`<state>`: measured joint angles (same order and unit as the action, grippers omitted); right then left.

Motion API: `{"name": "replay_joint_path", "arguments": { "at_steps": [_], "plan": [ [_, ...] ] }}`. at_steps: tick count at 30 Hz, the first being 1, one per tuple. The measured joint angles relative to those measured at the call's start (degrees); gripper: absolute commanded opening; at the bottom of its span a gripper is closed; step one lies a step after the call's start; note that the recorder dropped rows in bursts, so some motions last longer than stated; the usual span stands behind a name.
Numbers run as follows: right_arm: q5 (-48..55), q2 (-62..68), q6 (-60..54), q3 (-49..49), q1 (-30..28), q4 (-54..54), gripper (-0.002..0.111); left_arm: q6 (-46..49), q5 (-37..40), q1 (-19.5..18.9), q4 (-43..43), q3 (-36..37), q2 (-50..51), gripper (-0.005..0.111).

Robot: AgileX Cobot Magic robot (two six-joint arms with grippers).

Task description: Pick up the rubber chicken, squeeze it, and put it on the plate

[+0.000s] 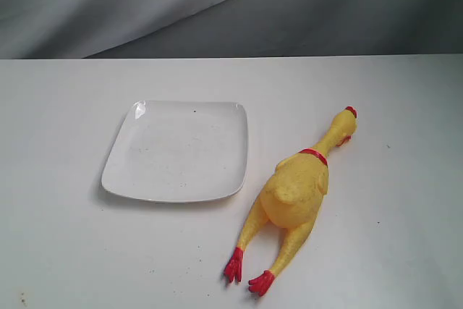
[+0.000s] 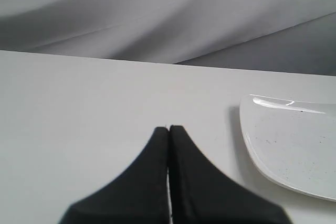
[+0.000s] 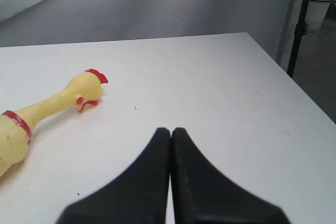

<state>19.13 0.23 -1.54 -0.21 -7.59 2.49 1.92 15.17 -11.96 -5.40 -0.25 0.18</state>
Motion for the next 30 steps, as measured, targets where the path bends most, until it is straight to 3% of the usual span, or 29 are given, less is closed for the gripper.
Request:
{"name": "replay_joint_path", "arguments": {
  "at_steps": [19,23,27,30],
  "plan": [
    [-0.5,0.0,0.0,0.0,0.0,-2.5,0.0,0.0,0.0,0.0,0.0,0.0,0.0,0.0],
    [-15.0,0.0,0.0,0.0,0.0,-3.6,0.0,0.0,0.0,0.0,0.0,0.0,0.0,0.0],
    [-36.6,0.0,0.0,0.0,0.0,-3.7,0.0,0.0,0.0,0.0,0.0,0.0,0.0,0.0],
    [-42.1,0.0,0.2,0.0,0.0,-3.8,0.0,0.0,0.0,0.0,0.0,0.0,0.0,0.0]
  ]
}}
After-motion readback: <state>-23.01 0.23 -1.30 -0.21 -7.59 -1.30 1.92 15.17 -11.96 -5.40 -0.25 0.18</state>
